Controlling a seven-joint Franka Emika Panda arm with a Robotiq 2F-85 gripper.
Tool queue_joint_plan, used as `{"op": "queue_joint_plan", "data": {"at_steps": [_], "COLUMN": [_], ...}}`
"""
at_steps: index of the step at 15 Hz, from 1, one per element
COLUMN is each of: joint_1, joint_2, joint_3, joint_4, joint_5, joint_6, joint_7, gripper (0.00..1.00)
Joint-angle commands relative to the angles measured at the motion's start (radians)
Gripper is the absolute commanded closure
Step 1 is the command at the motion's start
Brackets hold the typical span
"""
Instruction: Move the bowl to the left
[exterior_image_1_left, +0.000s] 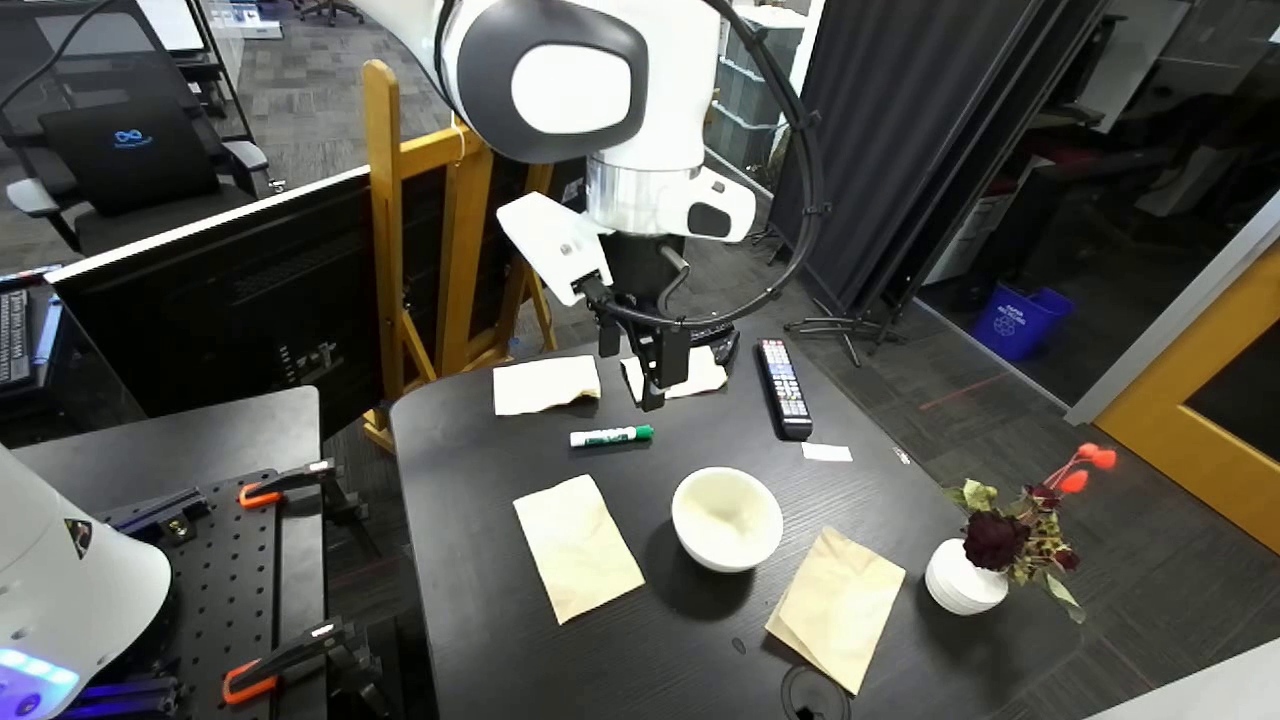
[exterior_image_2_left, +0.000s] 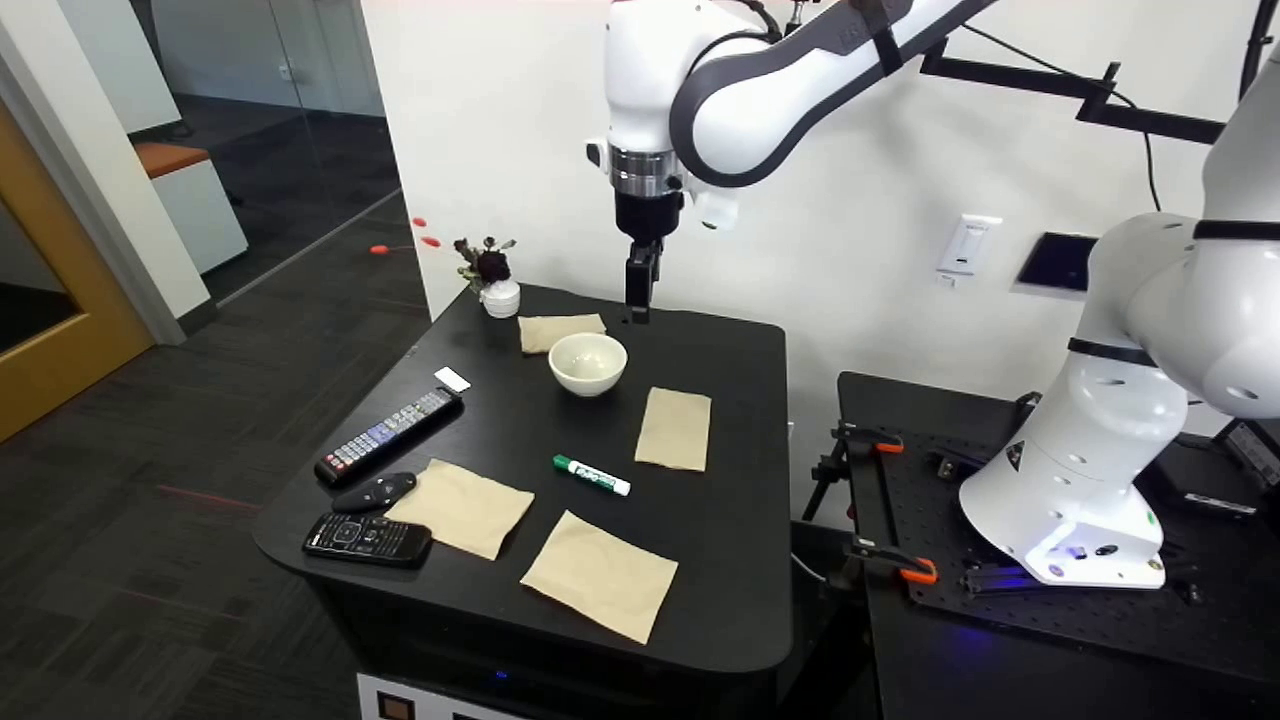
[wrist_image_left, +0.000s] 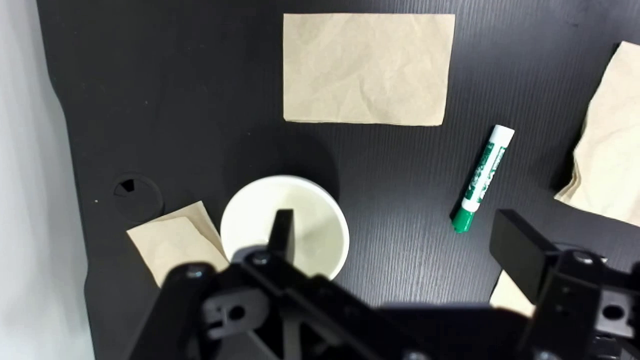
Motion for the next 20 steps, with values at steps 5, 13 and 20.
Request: {"op": "queue_joint_plan", "data": {"at_steps": [5, 13, 20], "joint_1": [-0.016, -0.012, -0.002], "joint_2": [0.132, 0.269, 0.371], "joint_3": [0.006, -0.015, -0.04], "joint_4": [0.016, 0.038, 0.067], "joint_5": [0.083, 0.048, 0.039], "joint_6": [0.213, 0.339, 0.457], "joint_7": [-0.019, 0.032, 0.079], "gripper": [0.0, 0.0, 0.0]}}
